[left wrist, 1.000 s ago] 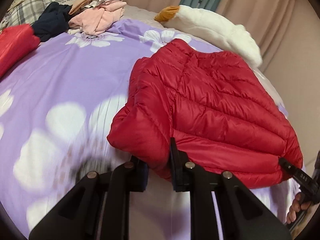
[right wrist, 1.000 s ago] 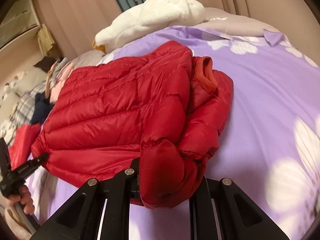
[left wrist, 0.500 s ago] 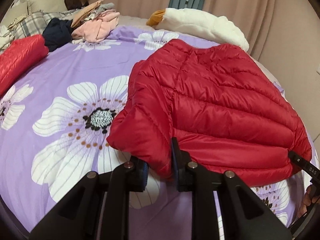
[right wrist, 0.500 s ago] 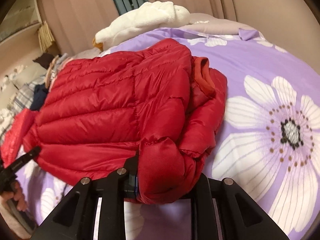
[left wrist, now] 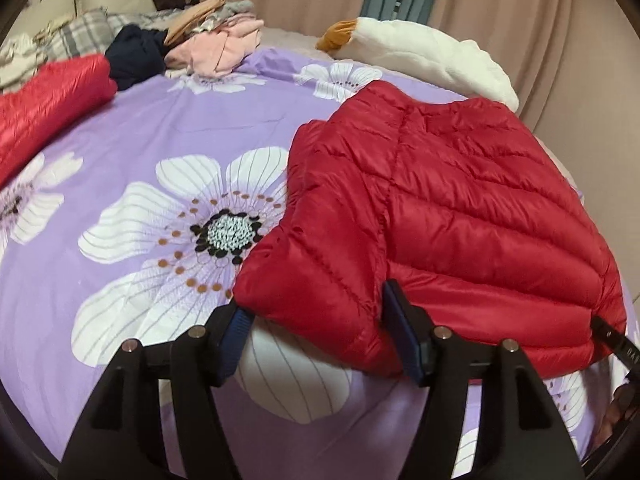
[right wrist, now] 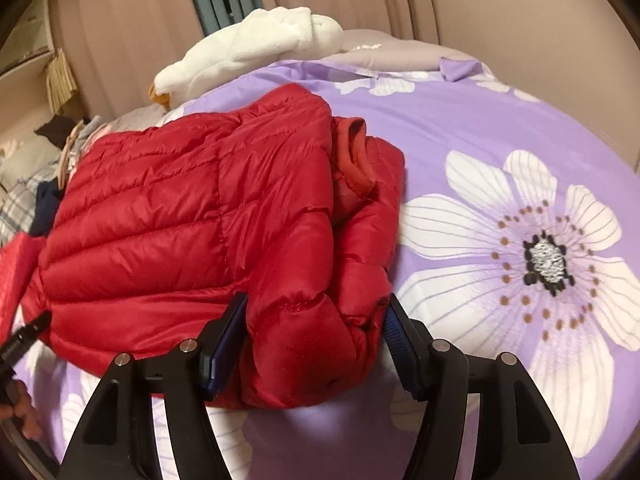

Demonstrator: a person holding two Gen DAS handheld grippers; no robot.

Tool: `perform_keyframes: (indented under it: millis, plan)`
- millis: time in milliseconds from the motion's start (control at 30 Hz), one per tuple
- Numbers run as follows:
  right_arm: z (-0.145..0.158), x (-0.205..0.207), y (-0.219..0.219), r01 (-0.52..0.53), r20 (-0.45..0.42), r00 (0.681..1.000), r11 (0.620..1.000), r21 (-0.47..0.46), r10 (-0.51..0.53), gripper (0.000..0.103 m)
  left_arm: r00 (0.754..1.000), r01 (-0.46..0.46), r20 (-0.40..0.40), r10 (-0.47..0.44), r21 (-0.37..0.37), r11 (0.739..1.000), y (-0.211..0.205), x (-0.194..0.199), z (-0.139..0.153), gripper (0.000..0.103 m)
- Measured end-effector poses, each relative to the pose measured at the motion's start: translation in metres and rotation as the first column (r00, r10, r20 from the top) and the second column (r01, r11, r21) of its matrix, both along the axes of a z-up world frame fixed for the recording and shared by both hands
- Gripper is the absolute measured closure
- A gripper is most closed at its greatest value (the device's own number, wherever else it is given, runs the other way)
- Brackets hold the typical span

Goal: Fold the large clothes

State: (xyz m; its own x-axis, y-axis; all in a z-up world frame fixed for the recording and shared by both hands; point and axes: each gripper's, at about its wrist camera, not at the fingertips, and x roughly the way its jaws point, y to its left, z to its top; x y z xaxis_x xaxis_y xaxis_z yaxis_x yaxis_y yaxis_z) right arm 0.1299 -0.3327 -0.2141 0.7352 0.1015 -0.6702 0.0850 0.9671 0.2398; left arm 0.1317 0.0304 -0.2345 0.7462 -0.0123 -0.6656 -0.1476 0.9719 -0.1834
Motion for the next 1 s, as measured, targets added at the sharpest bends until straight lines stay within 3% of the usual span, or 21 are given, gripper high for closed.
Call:
perform_keyframes:
  millis: [333, 433, 567, 633, 733, 800, 900, 1000]
  plan:
    - [0.026, -0.023, -0.007, 0.054, 0.043, 0.998, 0.998, -0.045, -0.052, 0.038, 1.000, -0.013, -0.017, 0.013, -0.012, 1.000, -0.006, 0.002, 0.001, 0.030]
    - [0.039, -0.033, -0.010, 0.084, 0.098, 0.992, 0.996, -0.041, -0.079, 0.038, 0.999, 0.011, -0.045, -0.017, -0.130, 0.991, -0.001, 0.008, -0.006, 0.031]
    - [0.060, -0.040, -0.005, 0.073, 0.192, 0.979, 0.997, -0.019, -0.069, 0.039, 0.998, 0.032, -0.038, -0.045, -0.294, 0.955, 0.005, 0.019, -0.010, 0.031]
    - [0.066, -0.034, 0.002, 0.046, 0.213, 0.976, 0.999, 0.002, -0.046, 0.056, 0.998, 0.034, -0.037, -0.049, -0.333, 0.942, 0.002, 0.025, -0.012, 0.030]
    - [0.066, -0.015, 0.017, -0.001, 0.201, 0.980, 1.000, 0.017, -0.002, 0.072, 0.999, 0.022, -0.018, -0.031, -0.355, 0.935, -0.001, 0.028, -0.011, 0.027]
    - [0.055, 0.002, 0.030, -0.041, 0.161, 0.986, 0.999, 0.018, 0.038, 0.078, 1.000, 0.011, -0.014, -0.018, -0.365, 0.931, -0.003, 0.031, -0.009, 0.025]
    - [0.037, 0.019, 0.047, -0.096, 0.096, 0.991, 0.995, 0.035, 0.092, 0.079, 1.000, 0.010, -0.004, -0.012, -0.373, 0.928, -0.006, 0.035, -0.008, 0.020]
    - [0.042, 0.023, 0.062, -0.155, 0.135, 0.980, 0.987, 0.044, 0.148, 0.083, 1.000, 0.009, 0.006, -0.008, -0.367, 0.930, -0.007, 0.034, -0.009, 0.018]
